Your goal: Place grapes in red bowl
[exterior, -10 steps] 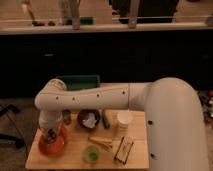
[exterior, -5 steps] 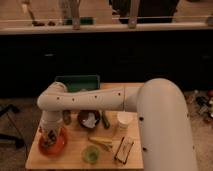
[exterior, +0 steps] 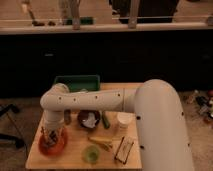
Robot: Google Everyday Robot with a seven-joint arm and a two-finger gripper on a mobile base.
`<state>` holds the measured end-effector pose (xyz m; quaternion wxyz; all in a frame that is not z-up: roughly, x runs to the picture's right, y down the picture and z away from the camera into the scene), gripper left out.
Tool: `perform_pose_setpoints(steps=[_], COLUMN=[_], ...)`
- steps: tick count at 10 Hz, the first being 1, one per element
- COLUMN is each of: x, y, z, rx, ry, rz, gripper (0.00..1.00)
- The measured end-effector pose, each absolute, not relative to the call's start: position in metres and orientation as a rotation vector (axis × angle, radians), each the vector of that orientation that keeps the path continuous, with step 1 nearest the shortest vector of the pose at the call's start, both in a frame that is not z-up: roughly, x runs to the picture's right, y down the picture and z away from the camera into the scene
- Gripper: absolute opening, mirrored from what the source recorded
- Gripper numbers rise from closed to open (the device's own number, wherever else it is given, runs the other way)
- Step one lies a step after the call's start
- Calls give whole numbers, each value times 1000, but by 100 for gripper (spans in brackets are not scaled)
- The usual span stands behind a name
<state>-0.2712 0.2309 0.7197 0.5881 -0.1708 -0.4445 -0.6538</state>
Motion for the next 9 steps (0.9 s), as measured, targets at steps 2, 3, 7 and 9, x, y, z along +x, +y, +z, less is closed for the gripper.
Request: perform_pose_setpoints(steps=[2,3,7,9], x=[-268,-267,-264,-264], y=[234,235,238,239], z=[724,727,735,738], rx=[-409,-417,-428,-434], ry=[-1039,-1043,-1064,-1071], rz=[-1505,-1494,-1472,-1469], gripper=[4,5,44,62])
